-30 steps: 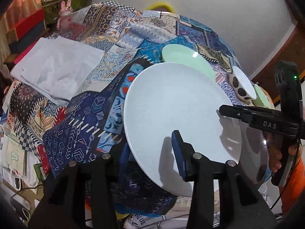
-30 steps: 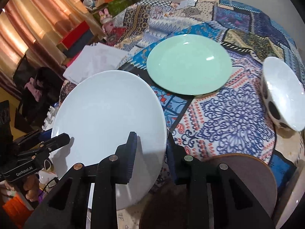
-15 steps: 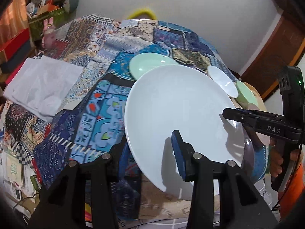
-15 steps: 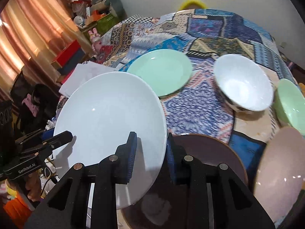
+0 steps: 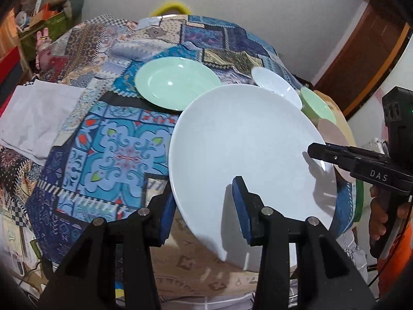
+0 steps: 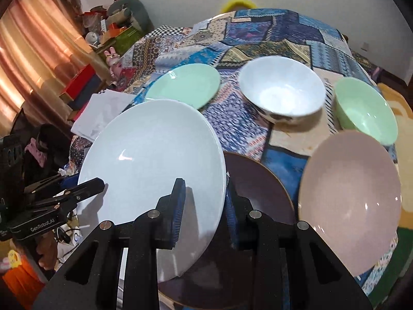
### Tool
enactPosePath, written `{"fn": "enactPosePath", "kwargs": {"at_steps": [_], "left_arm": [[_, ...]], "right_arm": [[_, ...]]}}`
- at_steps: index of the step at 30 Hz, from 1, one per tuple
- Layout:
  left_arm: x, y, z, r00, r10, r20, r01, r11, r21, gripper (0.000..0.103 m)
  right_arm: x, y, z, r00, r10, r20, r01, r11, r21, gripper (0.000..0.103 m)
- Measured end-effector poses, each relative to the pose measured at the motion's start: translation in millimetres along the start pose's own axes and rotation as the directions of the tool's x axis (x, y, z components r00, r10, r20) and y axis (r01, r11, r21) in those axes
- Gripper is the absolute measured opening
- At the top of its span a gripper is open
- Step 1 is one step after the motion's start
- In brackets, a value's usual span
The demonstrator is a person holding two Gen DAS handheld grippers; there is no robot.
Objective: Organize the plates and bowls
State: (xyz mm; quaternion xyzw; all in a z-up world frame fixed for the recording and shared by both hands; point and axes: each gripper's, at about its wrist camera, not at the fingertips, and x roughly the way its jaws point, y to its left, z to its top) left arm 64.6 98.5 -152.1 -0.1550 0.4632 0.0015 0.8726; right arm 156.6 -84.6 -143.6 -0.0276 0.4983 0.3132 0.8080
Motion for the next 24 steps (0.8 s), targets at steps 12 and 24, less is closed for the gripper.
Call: {"fn": "enactPosePath", "kwargs": {"at_steps": [12, 24], "left_arm": [[35.0, -25.6, -7.1, 0.996, -0.007, -0.093, 0.011, 0.999, 0.036, 0.042], [57.9, -42.0, -11.6, 0.989, 0.014, -0.145, -0.004, 0.998, 0.070, 0.042]], "right_arm": [[-0.1, -30.8, -27.3, 0.999, -0.017, -0.027, 0.019, 0.997, 0.072, 0.028], [-2.5, -47.0, -44.5, 0.999, -0.011, -0.044, 0.015, 0.995, 0.102, 0.028]]}}
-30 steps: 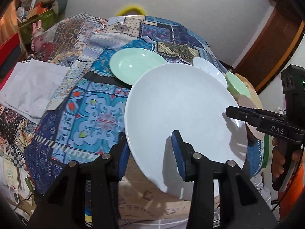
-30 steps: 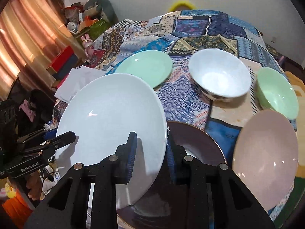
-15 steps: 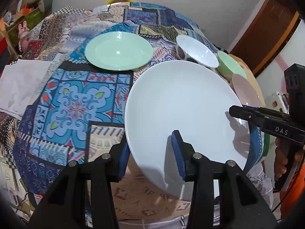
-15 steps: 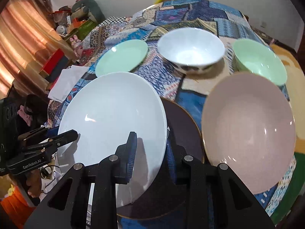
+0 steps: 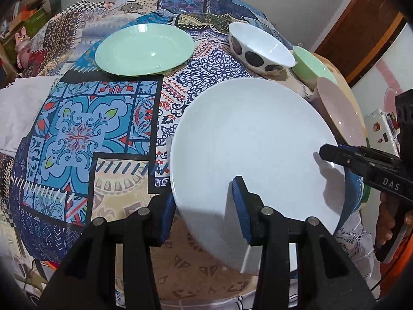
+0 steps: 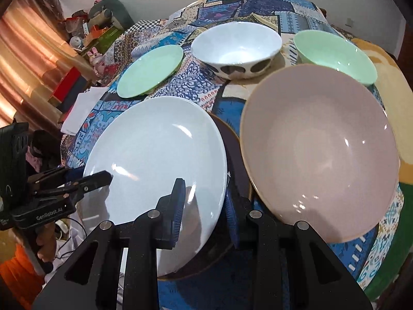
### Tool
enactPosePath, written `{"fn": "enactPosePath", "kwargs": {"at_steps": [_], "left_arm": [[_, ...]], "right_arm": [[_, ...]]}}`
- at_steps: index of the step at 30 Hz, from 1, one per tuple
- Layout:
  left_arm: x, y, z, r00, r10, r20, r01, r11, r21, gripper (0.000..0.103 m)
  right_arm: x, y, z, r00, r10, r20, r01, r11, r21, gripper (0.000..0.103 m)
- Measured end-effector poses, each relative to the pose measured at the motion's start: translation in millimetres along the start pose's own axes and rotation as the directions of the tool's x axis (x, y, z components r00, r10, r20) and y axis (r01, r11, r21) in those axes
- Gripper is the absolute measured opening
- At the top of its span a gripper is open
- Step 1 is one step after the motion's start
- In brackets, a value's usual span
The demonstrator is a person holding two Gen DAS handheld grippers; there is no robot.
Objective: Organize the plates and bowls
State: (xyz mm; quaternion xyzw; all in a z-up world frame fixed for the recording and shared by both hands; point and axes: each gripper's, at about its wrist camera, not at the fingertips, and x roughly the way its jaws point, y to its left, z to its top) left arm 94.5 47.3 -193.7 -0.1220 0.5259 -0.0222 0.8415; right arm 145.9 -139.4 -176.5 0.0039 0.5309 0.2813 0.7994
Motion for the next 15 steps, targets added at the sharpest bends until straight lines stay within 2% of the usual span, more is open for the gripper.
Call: {"fn": "enactPosePath", "kwargs": {"at_steps": [9, 15], "left_arm": [[9.4, -4.0, 6.4, 1.000, 0.004, -0.017, -0.004, 1.000, 0.005, 0.042], [13.7, -7.4, 9.6, 1.000, 0.011, -0.016, -0.010, 1.000, 0.010, 0.042]], "right_arm": [[-4.7, -11.6, -7.6, 0.999, 0.029, 0.013, -0.030, 0.999, 0.041, 0.028], [-11.0, -11.4, -11.1, 1.000, 0.018, 0.025, -0.019, 0.999, 0.032, 0.028]]}}
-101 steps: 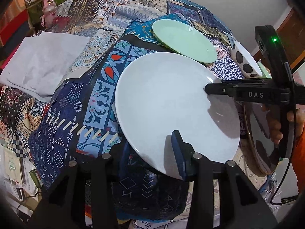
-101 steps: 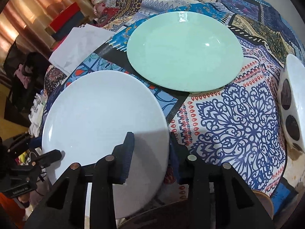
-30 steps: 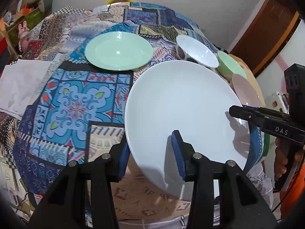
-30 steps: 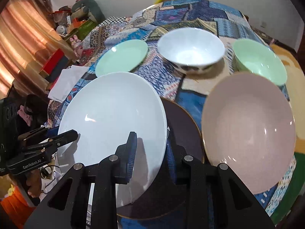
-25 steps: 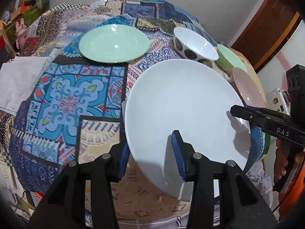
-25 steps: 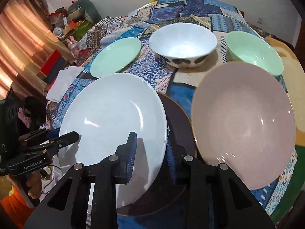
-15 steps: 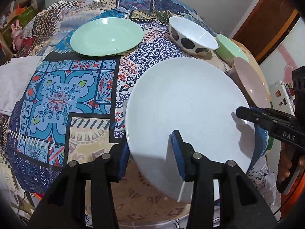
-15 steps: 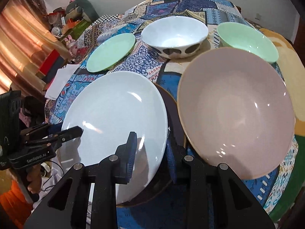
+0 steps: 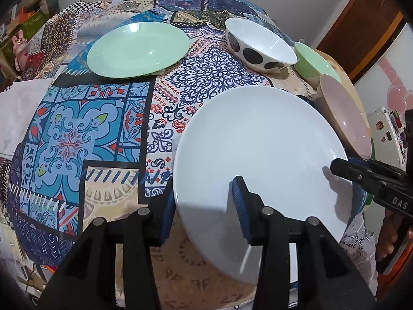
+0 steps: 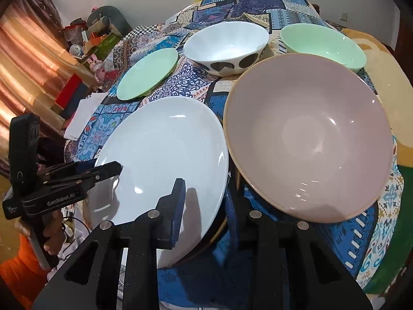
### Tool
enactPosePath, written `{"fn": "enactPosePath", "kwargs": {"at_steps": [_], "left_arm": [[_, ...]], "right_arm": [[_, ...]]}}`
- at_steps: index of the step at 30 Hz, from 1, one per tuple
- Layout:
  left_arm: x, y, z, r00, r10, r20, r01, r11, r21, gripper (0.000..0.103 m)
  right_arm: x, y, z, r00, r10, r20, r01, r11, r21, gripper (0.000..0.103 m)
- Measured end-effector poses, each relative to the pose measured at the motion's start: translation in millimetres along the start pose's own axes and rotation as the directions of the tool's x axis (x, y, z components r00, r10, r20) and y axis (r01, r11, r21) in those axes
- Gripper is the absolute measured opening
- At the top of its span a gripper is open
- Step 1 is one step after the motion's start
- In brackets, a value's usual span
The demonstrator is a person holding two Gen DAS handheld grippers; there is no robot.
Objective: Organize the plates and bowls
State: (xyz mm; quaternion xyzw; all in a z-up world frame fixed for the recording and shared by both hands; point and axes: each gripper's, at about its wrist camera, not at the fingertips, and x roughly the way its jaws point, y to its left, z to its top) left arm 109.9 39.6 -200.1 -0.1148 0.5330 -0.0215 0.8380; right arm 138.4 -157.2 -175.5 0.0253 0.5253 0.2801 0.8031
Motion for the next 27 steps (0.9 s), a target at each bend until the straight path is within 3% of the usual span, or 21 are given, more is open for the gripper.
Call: {"fn": "enactPosePath", "kwargs": {"at_steps": [5, 7, 13, 18, 22, 27], "left_arm": [[3.1, -5.4, 0.9, 1.000, 0.020, 0.002, -0.020, 1.000, 0.024, 0.042], [3.3, -6.4, 0.8, 1.000, 0.024, 0.007, -0.025, 0.999, 0.032, 0.042], [2.7, -3.8, 1.4, 1.000, 0.004, 0.006, -0.005, 1.000, 0.026, 0.042], [-12.0, -4.1, -0.8, 0.998, 0.004, 0.055, -0.007, 0.999, 0.051, 0.043], [-27.2, -2.1, -0.2, 0.995, 0.013, 0.095, -0.019, 0.998, 0.061, 0.047], [-46.9, 6.1, 3.8, 0.985, 0.034, 0.168, -0.043, 0.998, 0.052, 0.063]], "right_arm": [[-3.9, -2.9, -0.7, 1.000, 0.006, -0.001, -0.006, 1.000, 0.005, 0.030], [-4.2, -2.0, -1.8, 1.000, -0.028, 0.001, 0.028, 1.000, -0.004, 0.030], [-8.9, -1.3, -1.9, 0.999, -0.037, 0.011, 0.037, 0.999, -0.011, 0.030], [-16.9, 10.2, 0.4, 0.997, -0.059, 0.044, 0.061, 0.997, -0.053, 0.030], [-19.6, 22.0, 5.5, 0.996, -0.065, 0.063, 0.071, 0.994, -0.086, 0.030], [-17.9, 37.2, 14.5, 0.994, -0.056, 0.092, 0.067, 0.991, -0.117, 0.030]]}}
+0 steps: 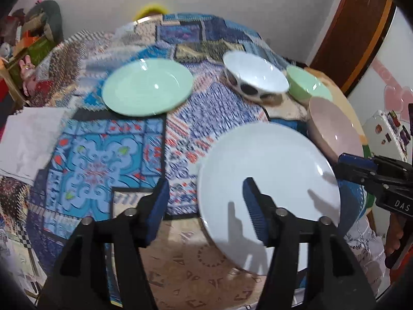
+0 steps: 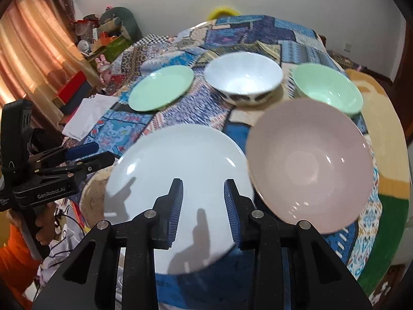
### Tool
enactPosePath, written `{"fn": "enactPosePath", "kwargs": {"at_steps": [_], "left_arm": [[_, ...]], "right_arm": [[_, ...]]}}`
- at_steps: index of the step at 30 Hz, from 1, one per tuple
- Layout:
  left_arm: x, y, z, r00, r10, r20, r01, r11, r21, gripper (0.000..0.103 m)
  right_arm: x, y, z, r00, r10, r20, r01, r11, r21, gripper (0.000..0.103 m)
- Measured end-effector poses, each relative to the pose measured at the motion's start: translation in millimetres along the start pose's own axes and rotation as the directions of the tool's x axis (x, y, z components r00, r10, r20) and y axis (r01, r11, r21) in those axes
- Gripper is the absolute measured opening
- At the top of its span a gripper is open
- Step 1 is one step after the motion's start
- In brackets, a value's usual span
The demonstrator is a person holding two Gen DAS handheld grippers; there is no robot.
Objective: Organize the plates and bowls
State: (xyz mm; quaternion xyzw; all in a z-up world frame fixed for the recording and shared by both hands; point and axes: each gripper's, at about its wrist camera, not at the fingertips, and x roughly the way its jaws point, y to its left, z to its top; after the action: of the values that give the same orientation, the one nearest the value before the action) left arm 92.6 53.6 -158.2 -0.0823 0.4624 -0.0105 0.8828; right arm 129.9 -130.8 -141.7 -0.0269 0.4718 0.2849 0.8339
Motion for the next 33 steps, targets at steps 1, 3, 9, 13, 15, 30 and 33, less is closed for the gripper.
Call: {"fn": "enactPosePath", "kwargs": {"at_steps": [1, 3, 9, 13, 15, 30, 33], "left_arm": [[-4.8, 3.8, 2.4, 1.000, 0.008, 0.019, -0.008, 1.000, -0.003, 0.064], [-11.3, 10.0, 5.8, 0.999, 0.019, 0.040, -0.019, 1.000, -0.010, 0.069], [-18.5, 36.6, 23.8, 0.993, 0.068, 0.098, -0.062, 0.996, -0.061, 0.085], [-13.9, 57.8, 34.5, 0.989, 0.097, 0.112, -0.085, 0.991, -0.108, 0.085], [-8.7, 67.7, 39.1, 0.988, 0.110, 0.109, -0.097, 0.988, -0.119, 0.085], [61.7, 142.4, 76.1, 0.995, 0.103, 0.009, -0.098, 0.969, -0.226, 0.085], [76.3, 151.7, 86.5, 0.995, 0.104, 0.000, -0.101, 0.971, -0.216, 0.085]], "right_arm": [[1.6, 3.4, 3.1, 1.000, 0.001, 0.004, -0.001, 1.000, -0.008, 0.031], [5.4, 8.6, 9.1, 1.000, 0.006, 0.011, -0.006, 1.000, -0.016, 0.036], [17.2, 19.6, 28.0, 0.999, -0.012, 0.044, 0.014, 0.999, -0.029, 0.052], [28.5, 22.4, 42.6, 0.998, -0.015, 0.056, 0.016, 1.000, -0.019, 0.057], [33.3, 24.3, 48.8, 0.998, -0.020, 0.060, 0.021, 1.000, -0.016, 0.060], [108.5, 54.9, 101.5, 0.999, -0.033, -0.033, 0.030, 0.996, -0.083, 0.061], [122.7, 58.9, 110.4, 0.998, -0.048, -0.042, 0.044, 0.994, -0.099, 0.061]]}}
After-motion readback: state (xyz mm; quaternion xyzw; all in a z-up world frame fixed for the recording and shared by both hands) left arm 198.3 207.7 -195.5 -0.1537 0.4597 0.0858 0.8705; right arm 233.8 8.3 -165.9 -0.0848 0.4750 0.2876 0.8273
